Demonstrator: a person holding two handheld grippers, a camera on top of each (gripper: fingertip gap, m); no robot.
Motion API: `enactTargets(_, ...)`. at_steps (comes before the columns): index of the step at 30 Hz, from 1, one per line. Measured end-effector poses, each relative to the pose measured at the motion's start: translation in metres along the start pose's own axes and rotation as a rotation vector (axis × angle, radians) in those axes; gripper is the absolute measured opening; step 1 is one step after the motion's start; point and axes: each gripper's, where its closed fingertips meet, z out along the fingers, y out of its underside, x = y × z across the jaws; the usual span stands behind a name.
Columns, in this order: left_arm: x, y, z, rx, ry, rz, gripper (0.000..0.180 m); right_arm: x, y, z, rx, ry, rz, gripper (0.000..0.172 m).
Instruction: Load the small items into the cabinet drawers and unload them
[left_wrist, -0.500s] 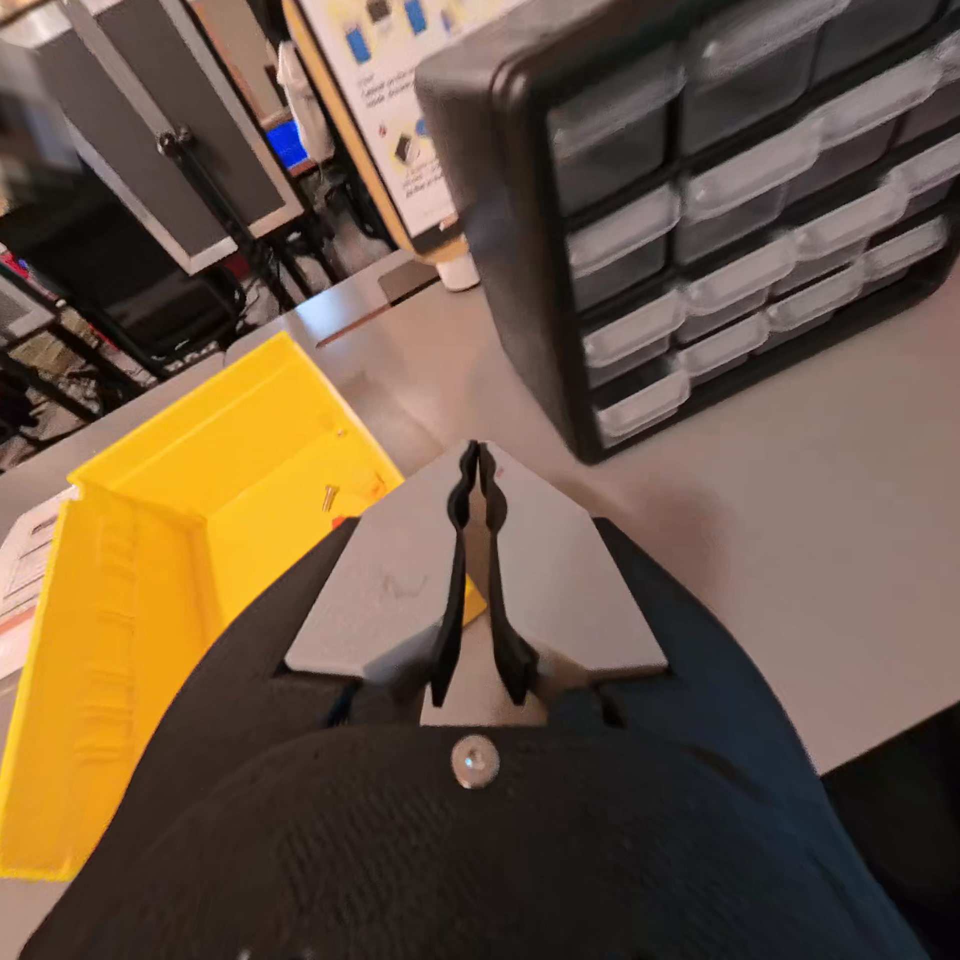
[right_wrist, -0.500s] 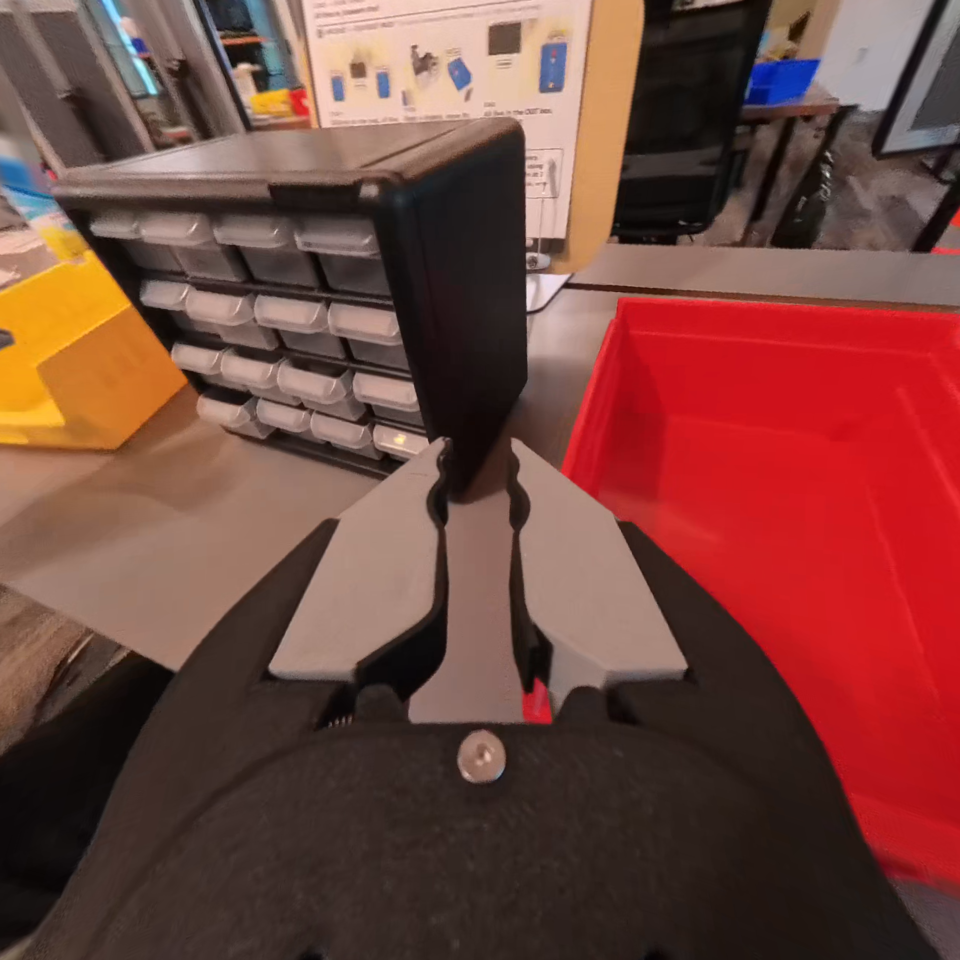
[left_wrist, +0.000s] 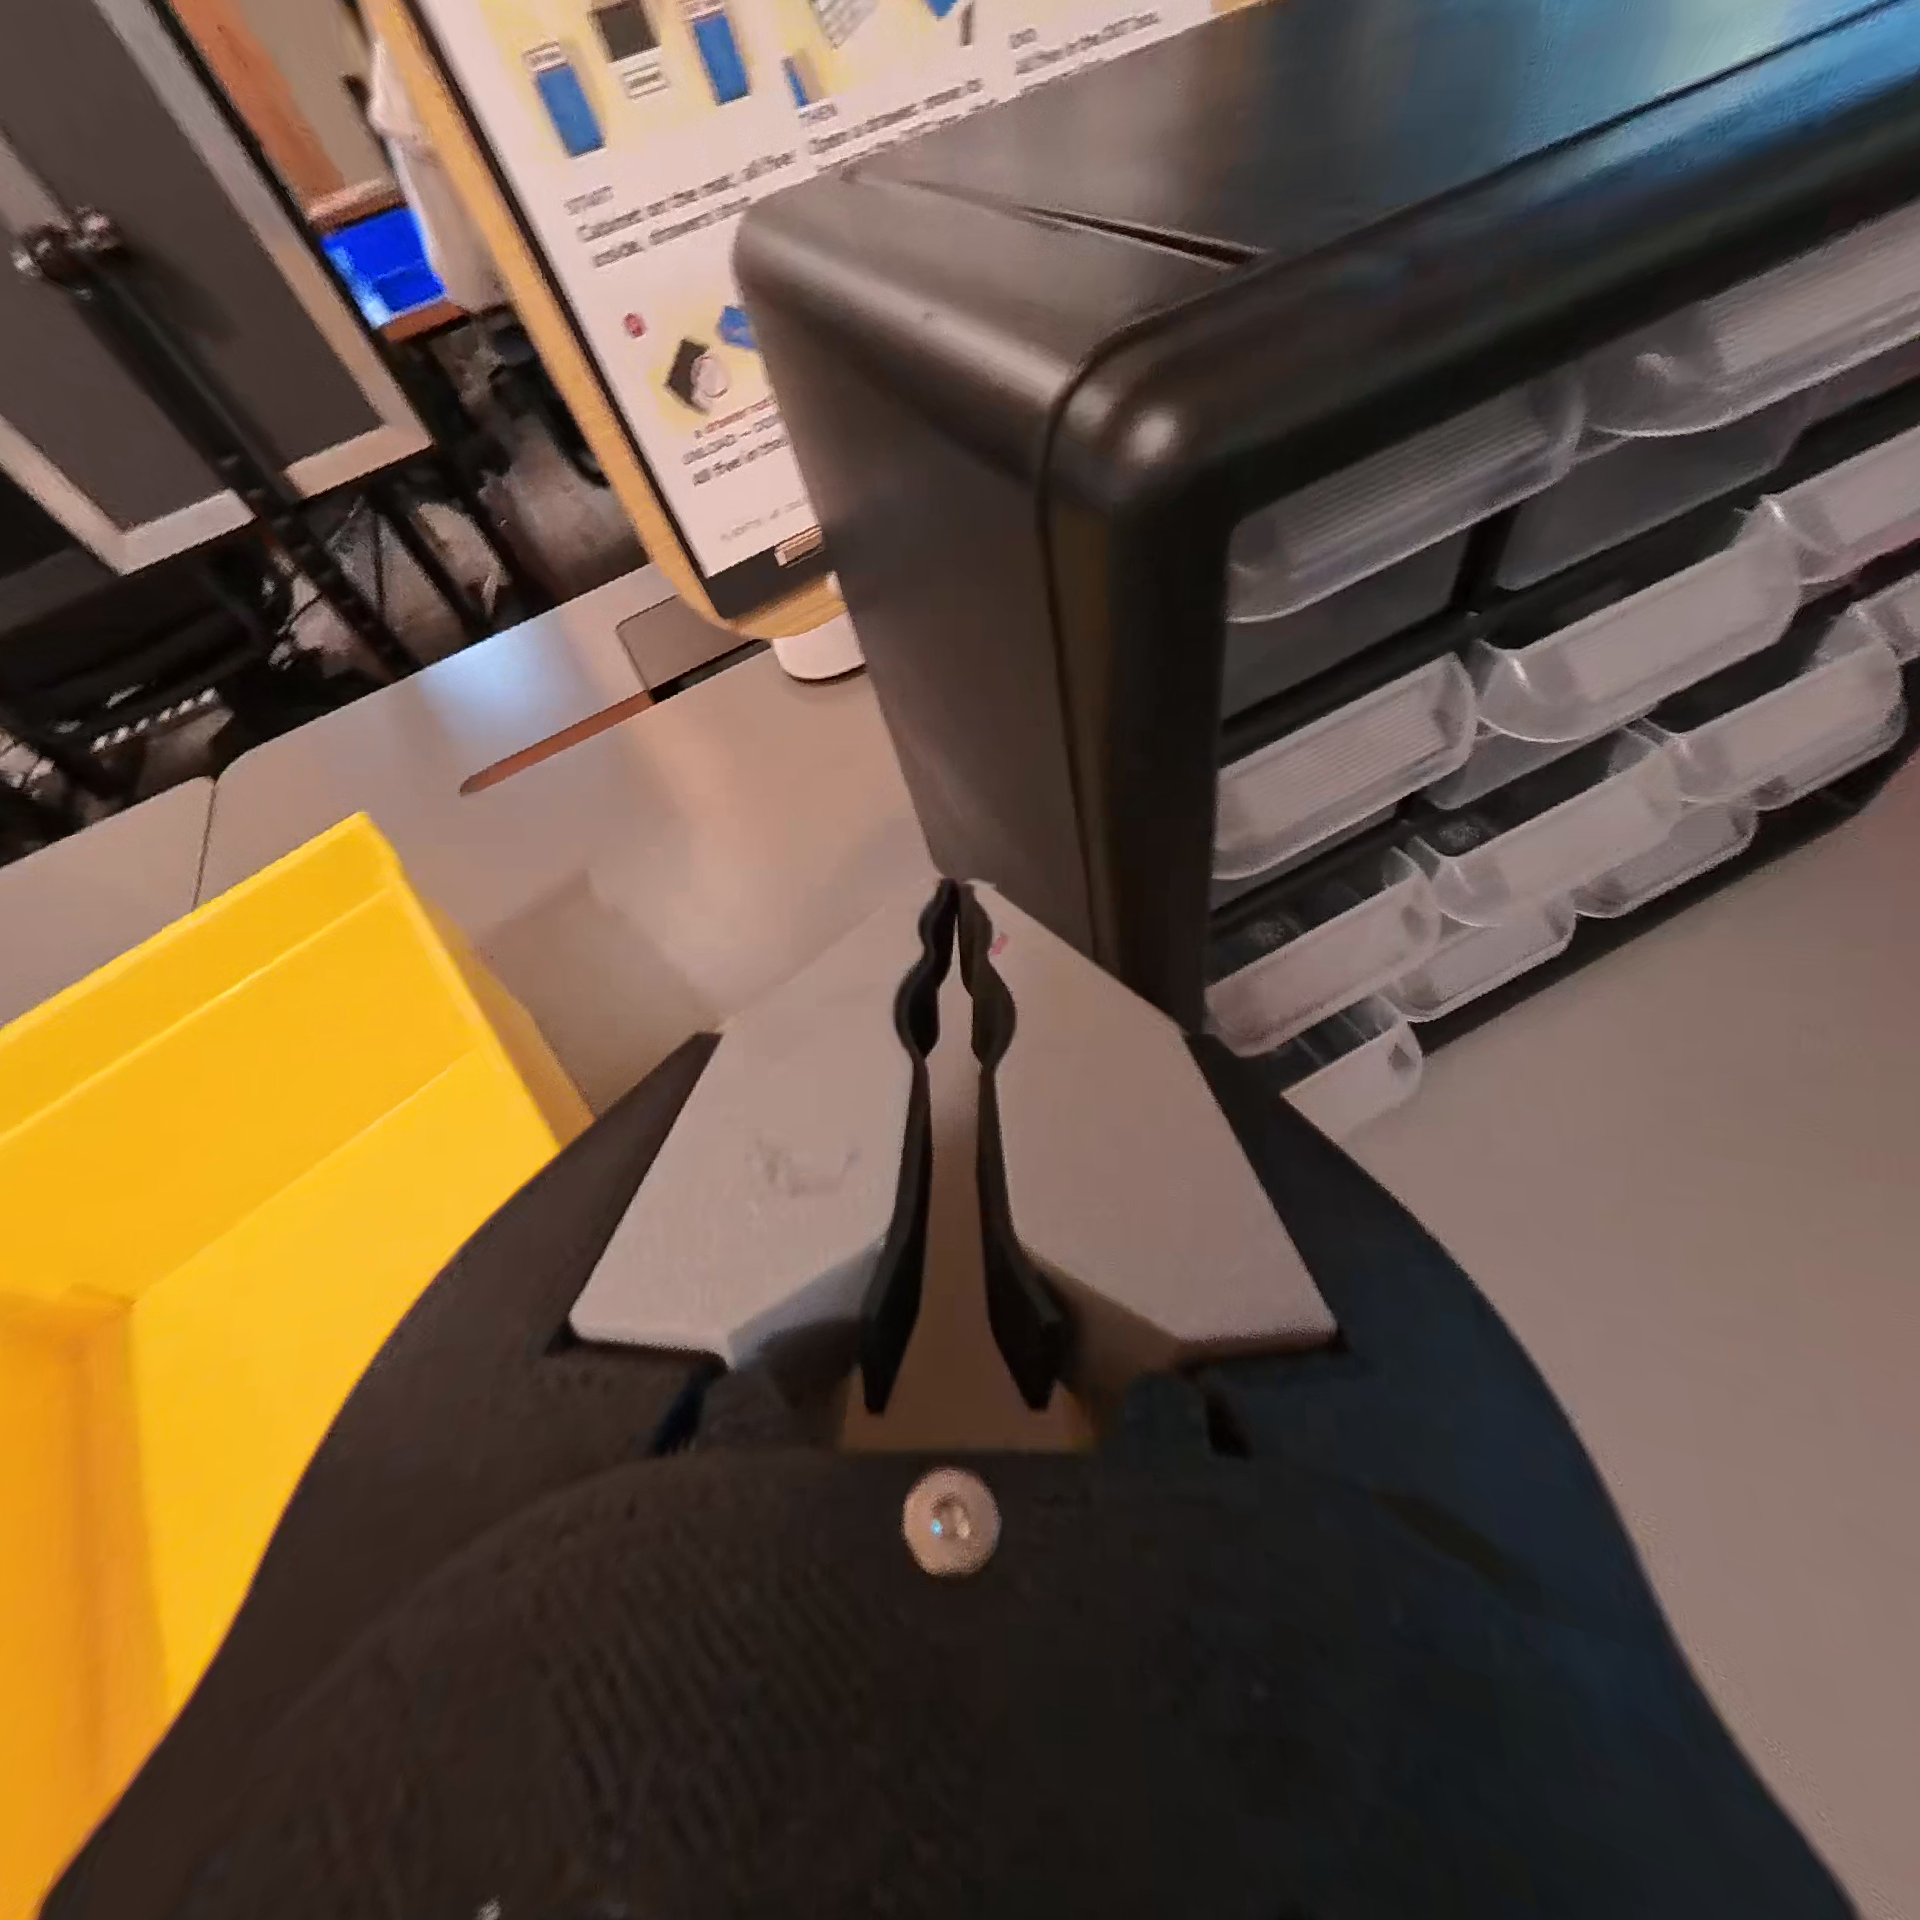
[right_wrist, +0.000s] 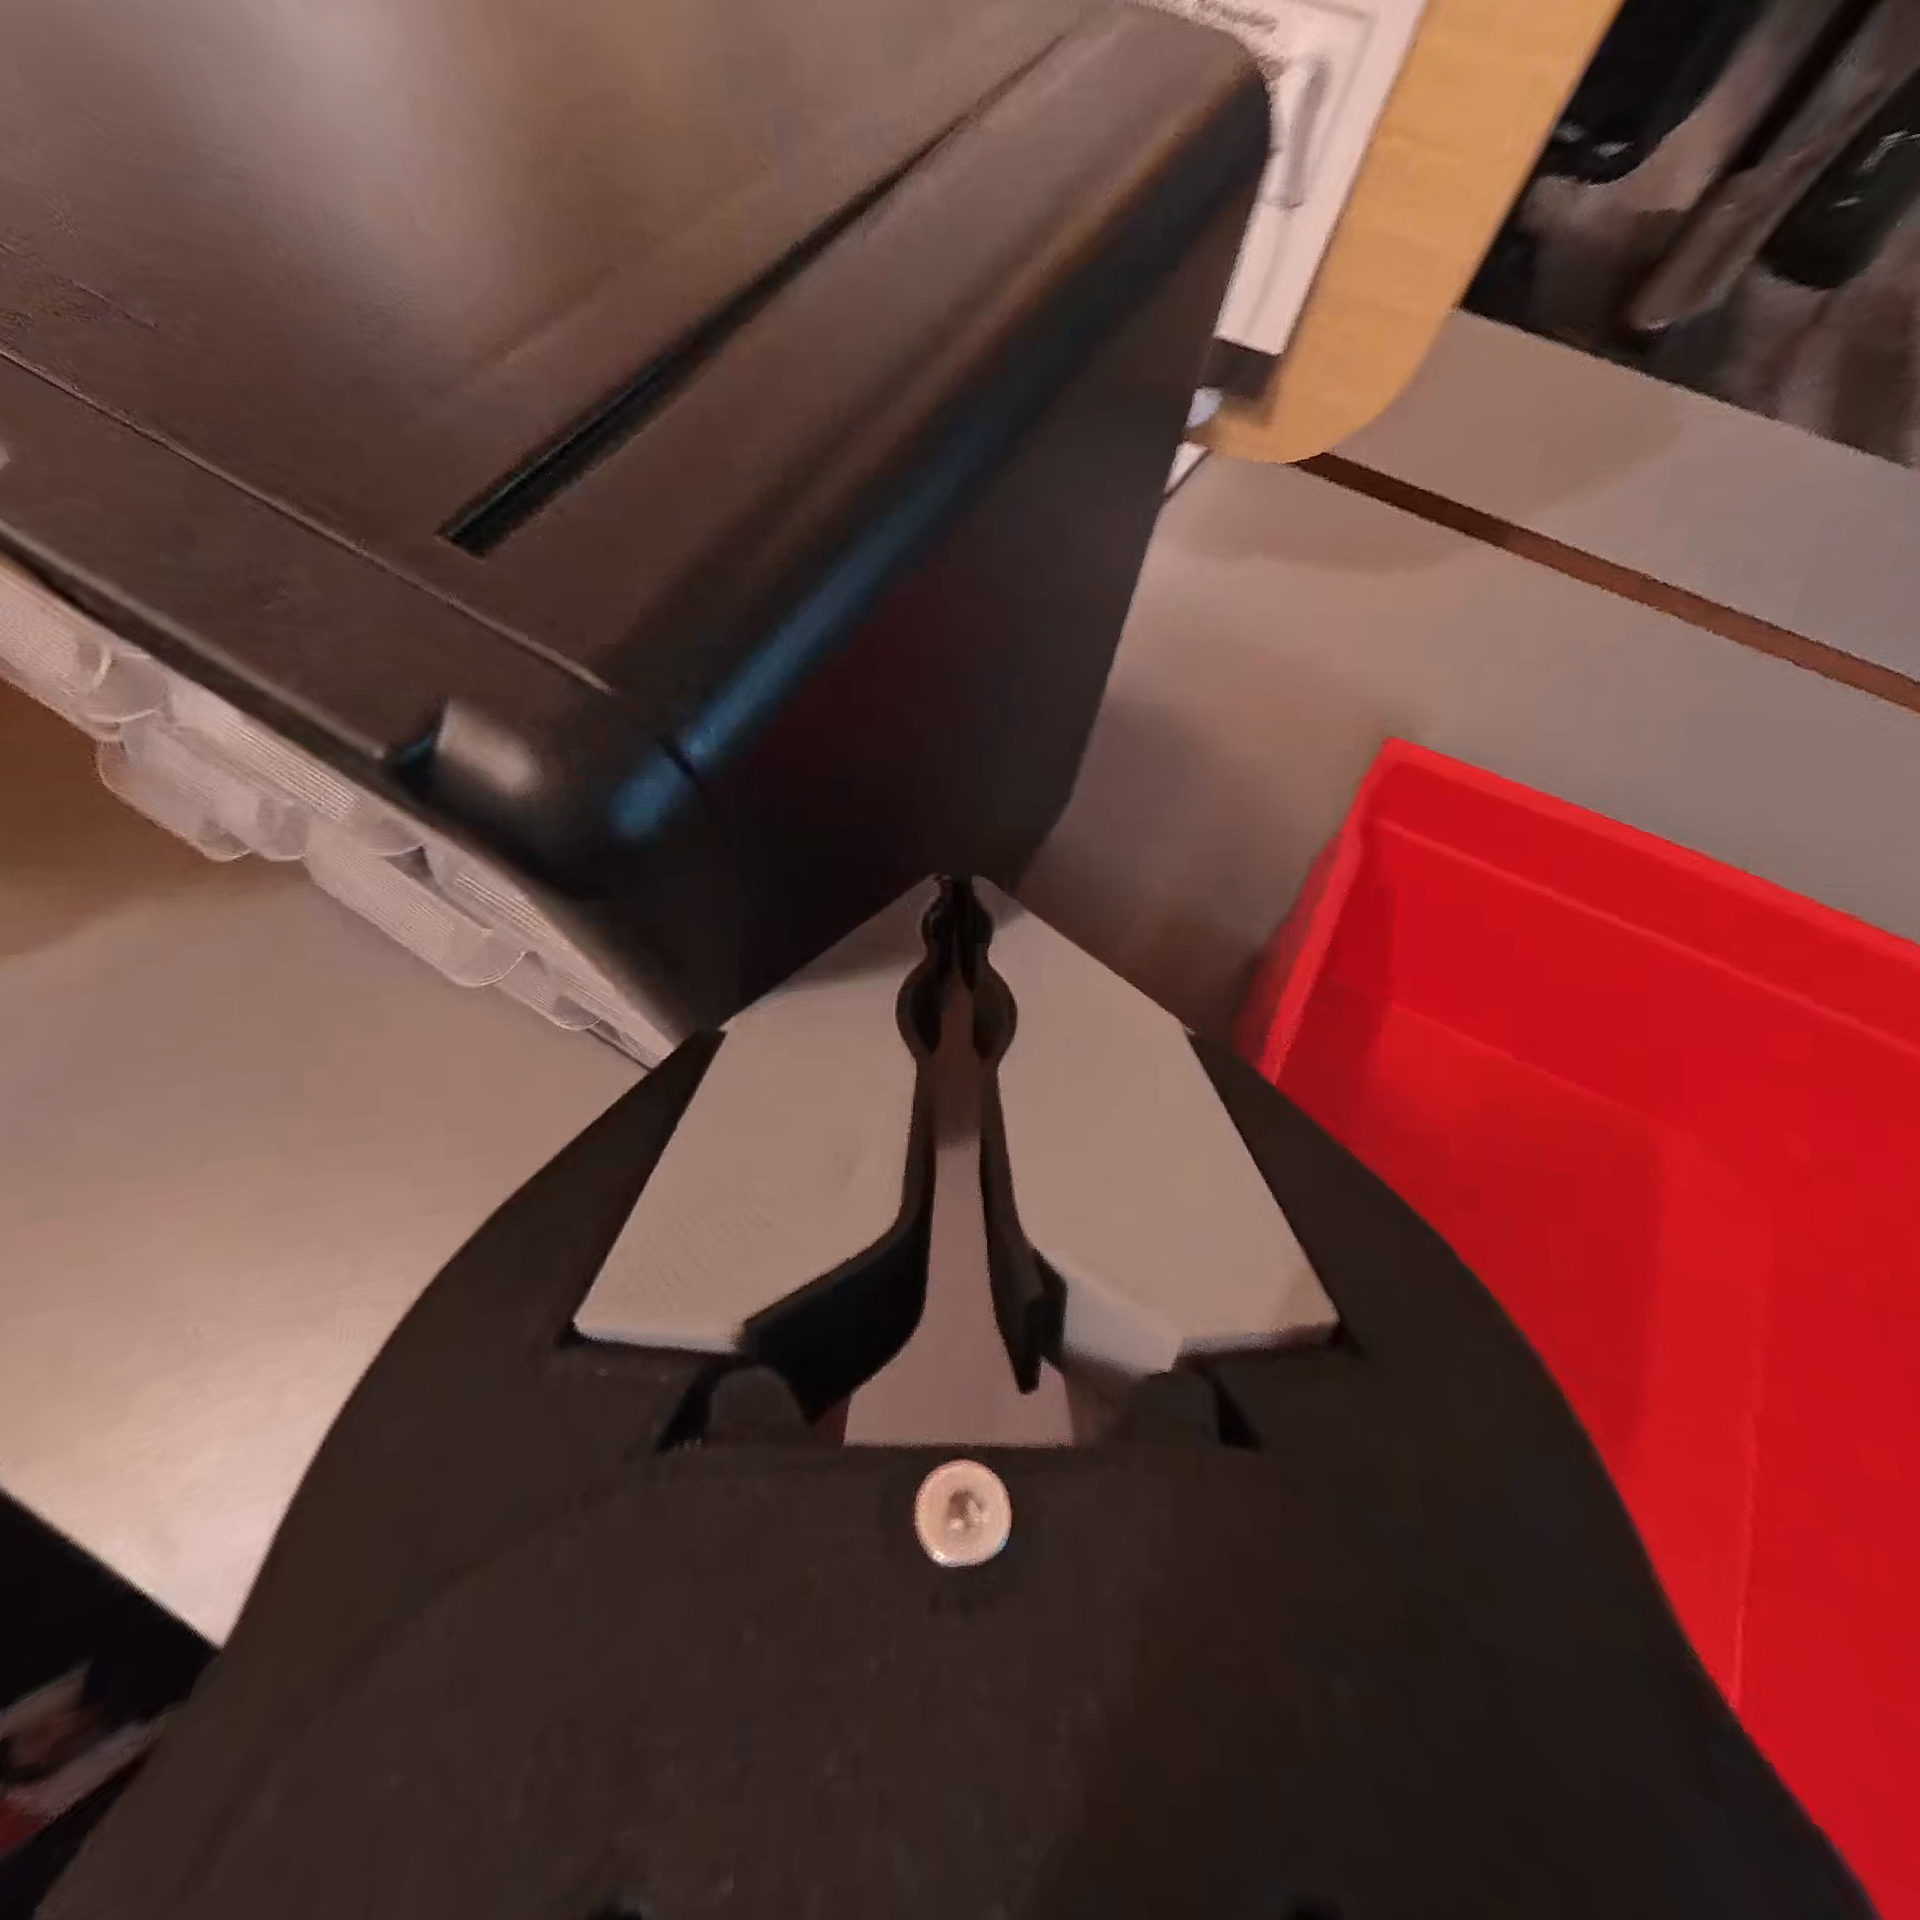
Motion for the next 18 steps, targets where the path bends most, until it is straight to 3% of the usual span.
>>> enactTargets(3,0.009,-0.006,0.005,0.023,0.062,0.033,0.0,-0.001,0.006,0.011,-0.064,-0.043,0.013,0.0)
enactTargets(9,0.006,-0.006,-0.005,-0.031,0.002,0.108,0.0,-0.001,-0.002,0.025,-0.057,-0.076,0.017,0.0)
enactTargets(13,0.003,0.0,-0.017,-0.041,0.004,0.059,0.0,-0.01,-0.005,0.032,-0.041,-0.12,0.018,0.0)
enactTargets(15,0.006,0.001,-0.023,-0.027,0.045,0.02,0.0,-0.012,-0.004,0.028,-0.052,-0.126,0.032,0.0)
enactTargets(18,-0.005,0.005,-0.042,-0.028,-0.024,-0.009,0.0,-0.018,-0.015,-0.006,0.04,-0.132,0.082,0.0)
